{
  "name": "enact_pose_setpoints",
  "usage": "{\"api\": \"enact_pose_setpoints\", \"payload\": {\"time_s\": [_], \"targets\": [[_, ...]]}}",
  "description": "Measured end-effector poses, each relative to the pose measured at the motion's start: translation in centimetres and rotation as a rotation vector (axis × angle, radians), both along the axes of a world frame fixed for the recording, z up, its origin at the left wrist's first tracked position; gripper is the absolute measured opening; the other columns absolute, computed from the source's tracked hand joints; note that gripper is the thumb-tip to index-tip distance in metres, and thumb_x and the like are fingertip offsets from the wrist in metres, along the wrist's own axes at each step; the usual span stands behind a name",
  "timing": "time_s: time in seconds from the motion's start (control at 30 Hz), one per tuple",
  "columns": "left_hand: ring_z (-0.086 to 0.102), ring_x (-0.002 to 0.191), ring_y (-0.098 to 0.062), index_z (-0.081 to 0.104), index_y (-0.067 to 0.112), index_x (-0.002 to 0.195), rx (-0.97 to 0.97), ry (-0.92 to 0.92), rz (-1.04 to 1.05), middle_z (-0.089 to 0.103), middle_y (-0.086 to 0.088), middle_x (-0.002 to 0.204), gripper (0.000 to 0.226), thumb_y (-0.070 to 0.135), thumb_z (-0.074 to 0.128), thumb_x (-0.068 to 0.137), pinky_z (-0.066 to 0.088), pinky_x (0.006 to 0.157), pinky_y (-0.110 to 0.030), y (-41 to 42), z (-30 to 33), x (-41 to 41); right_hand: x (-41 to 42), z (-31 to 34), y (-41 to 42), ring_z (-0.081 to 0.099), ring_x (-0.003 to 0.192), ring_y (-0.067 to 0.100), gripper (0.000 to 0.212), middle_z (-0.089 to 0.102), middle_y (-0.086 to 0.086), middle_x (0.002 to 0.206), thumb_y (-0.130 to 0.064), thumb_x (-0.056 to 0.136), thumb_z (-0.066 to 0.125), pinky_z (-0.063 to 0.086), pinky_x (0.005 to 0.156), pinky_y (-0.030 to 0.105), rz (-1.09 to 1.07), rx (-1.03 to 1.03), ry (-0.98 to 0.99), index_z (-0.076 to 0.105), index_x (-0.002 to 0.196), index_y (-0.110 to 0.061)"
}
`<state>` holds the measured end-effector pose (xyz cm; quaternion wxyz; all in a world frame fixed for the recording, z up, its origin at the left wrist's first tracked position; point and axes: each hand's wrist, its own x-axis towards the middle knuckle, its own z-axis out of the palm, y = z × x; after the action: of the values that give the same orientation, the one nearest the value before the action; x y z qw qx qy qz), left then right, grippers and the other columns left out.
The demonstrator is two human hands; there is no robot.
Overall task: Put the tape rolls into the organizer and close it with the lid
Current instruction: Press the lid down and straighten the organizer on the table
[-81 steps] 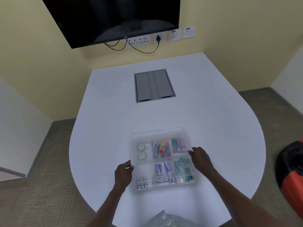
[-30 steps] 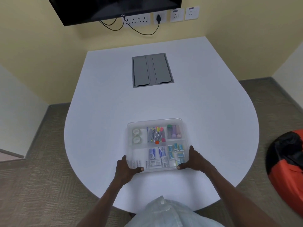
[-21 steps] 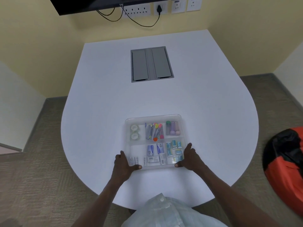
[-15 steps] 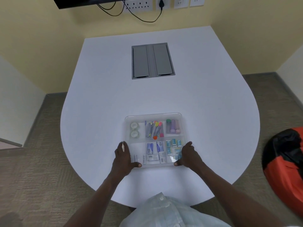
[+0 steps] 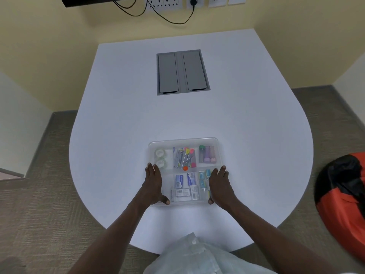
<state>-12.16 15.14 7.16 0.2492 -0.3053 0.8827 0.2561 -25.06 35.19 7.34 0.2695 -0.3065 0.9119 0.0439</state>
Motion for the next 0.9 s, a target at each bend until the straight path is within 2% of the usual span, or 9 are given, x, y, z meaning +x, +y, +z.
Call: {"api": "enact_pose_setpoints", "payload": {"time_s": [0.17, 0.33, 0.47, 0.53, 0.67, 0.9], "targets": [[-0.024, 0.151, -0.039, -0.021, -0.007, 0.15, 0.031, 0.018, 0.028, -0.03, -0.027, 0.159, 0.161, 0.043, 0.096, 0.052, 0.009, 0.126, -0.048, -0.2, -0.1, 0.2, 0.0, 0.6, 0.0, 0.014, 0.139, 0.058, 0.125, 0.0, 0.048, 0.146, -0.029, 0.063, 0.088, 0.03, 0.115, 0.049, -0.007, -0.011, -0.034, 0.004, 0.148, 0.008], [-0.022, 0.152, -0.04, -0.02, -0.01, 0.15, -0.012, 0.012, -0.006, -0.025, -0.03, 0.16, 0.162, 0.049, 0.095, 0.051, 0.0, 0.127, -0.044, -0.3, -0.1, 0.3, -0.2, 0.5, 0.4, 0.009, 0.141, 0.054, 0.128, -0.006, 0.044, 0.149, -0.029, 0.064, 0.087, 0.029, 0.115, 0.049, -0.03, -0.042, -0.082, -0.003, 0.149, 0.004], [-0.021, 0.151, -0.043, -0.021, -0.012, 0.148, -0.038, -0.027, -0.042, -0.026, -0.032, 0.158, 0.164, 0.053, 0.093, 0.051, 0.003, 0.127, -0.045, -0.4, 0.3, -0.1, -0.6, 0.9, 0.2, 0.007, 0.142, 0.053, 0.131, -0.005, 0.042, 0.15, -0.043, 0.064, 0.085, 0.026, 0.115, 0.051, -0.04, -0.031, -0.111, -0.003, 0.149, 0.002], [-0.023, 0.15, -0.046, -0.02, -0.014, 0.147, -0.063, -0.037, -0.072, -0.026, -0.036, 0.156, 0.165, 0.058, 0.091, 0.05, 0.001, 0.127, -0.049, -0.9, 0.5, -0.6, -1.3, 1.4, -0.5, 0.009, 0.144, 0.049, 0.13, 0.0, 0.039, 0.152, -0.05, 0.063, 0.083, 0.026, 0.116, 0.05, -0.08, -0.073, -0.093, 0.002, 0.149, 0.003], [-0.024, 0.148, -0.049, -0.021, -0.016, 0.146, -0.085, -0.046, -0.095, -0.027, -0.039, 0.154, 0.166, 0.057, 0.093, 0.049, -0.001, 0.127, -0.052, -2.4, 0.5, -1.8, -3.7, 2.0, -2.3, 0.013, 0.145, 0.042, 0.124, 0.007, 0.032, 0.155, -0.047, 0.06, 0.086, 0.027, 0.117, 0.047, -0.081, -0.163, 0.012, 0.014, 0.144, 0.008], [-0.018, 0.149, -0.053, -0.016, -0.017, 0.148, -0.171, -0.074, -0.262, -0.022, -0.041, 0.155, 0.173, 0.061, 0.093, 0.038, 0.002, 0.125, -0.052, -4.8, -0.7, -3.4, -7.0, 1.6, -4.0, 0.006, 0.146, 0.044, 0.137, -0.002, 0.035, 0.154, -0.045, 0.05, 0.091, 0.025, 0.116, 0.045, 0.018, -0.111, 0.002, 0.009, 0.144, 0.013]]}}
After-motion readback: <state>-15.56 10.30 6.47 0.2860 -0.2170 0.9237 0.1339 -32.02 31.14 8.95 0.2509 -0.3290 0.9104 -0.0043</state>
